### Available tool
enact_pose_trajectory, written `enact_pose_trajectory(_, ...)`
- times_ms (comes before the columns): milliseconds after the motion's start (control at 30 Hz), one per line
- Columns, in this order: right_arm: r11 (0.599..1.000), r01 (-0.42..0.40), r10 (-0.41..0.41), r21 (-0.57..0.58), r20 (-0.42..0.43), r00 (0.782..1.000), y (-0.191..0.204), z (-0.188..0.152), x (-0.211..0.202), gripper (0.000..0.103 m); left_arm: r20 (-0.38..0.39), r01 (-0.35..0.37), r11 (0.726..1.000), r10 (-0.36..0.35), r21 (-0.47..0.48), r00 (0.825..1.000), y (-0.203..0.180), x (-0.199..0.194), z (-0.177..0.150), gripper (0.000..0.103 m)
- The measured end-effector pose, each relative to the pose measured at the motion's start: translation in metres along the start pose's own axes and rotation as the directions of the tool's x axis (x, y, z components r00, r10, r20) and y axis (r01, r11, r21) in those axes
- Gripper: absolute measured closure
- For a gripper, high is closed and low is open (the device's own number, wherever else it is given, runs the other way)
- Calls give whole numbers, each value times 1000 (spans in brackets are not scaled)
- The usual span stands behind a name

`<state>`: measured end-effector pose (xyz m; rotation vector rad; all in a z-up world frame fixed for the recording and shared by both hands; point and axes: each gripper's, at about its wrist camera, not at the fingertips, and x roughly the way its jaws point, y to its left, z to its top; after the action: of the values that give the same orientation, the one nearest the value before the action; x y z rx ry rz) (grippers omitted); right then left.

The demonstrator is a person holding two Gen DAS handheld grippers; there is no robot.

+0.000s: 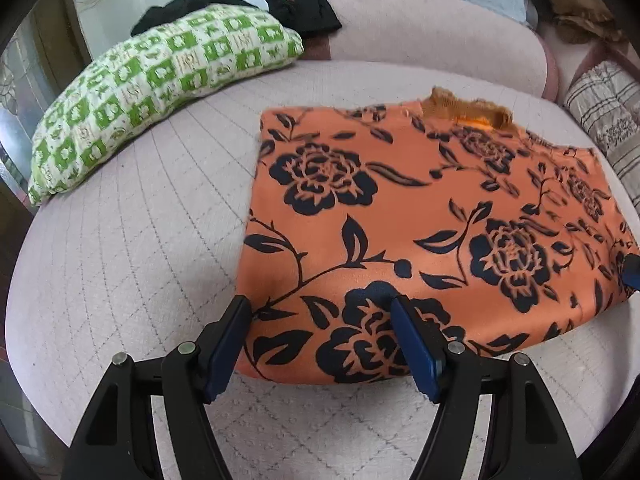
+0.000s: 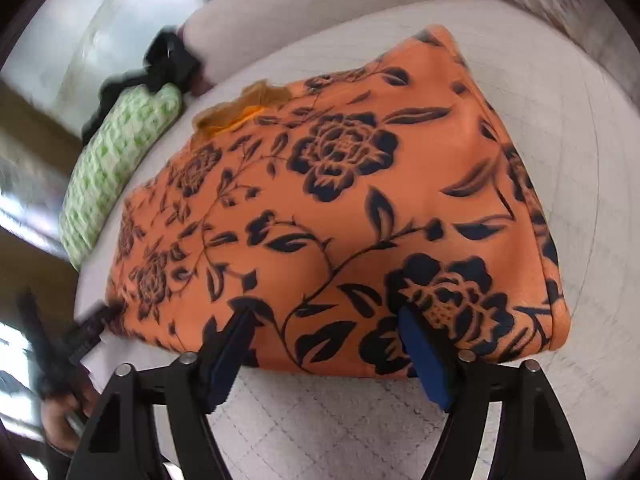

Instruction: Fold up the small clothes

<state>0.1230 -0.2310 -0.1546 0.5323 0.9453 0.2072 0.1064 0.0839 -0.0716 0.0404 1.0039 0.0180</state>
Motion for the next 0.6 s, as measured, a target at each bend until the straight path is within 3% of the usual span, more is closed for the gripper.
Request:
enact_pose_trajectory(100,991,87,-84,-98,41,996,19,0,-13,26,17,17,1000,-17,-21,1000,1,-6,1,30)
enact_pose_trajectory(200,959,206,-187,-193,114,976,39,0,-25,26,21,14,1000,-14,-14,1000,-1,-6,0,30)
enact_pose_trajectory(400,907,352,-317,-231,175,932,56,2,-20,26,16,1,1000,-1,-9,1000,-2,-6,-5,30)
enact_pose_trajectory(600,892,383,-340,-240,200,919,63,3,-21,26,13,-2,1000,2,-2,1000,-4,-4,-4,30)
